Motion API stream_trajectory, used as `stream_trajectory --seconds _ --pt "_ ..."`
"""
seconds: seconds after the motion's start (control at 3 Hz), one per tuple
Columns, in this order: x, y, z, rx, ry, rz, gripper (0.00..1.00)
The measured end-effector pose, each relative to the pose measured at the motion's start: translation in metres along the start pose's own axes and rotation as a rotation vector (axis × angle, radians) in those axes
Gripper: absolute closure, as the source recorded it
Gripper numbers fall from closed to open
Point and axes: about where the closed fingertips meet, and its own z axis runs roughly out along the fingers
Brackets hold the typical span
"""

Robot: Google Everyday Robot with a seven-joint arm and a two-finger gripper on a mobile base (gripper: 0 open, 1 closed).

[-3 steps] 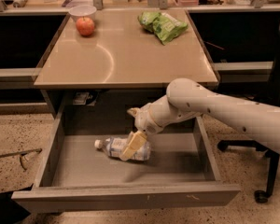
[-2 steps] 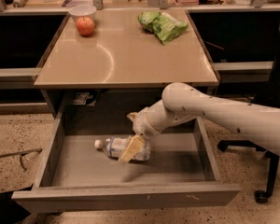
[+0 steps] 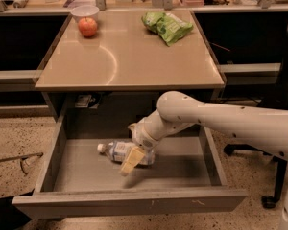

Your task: Pick blue plastic bottle from top drawer and place on counter

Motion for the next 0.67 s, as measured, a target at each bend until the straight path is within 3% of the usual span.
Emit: stream_trajectory --seconds 0.33,0.67 --pt "0.0130 0.0028 0.0028 -0.003 0.033 0.022 0.00" --pt "0.0132 0.0028 0.0029 -0.004 0.033 0.023 0.19"
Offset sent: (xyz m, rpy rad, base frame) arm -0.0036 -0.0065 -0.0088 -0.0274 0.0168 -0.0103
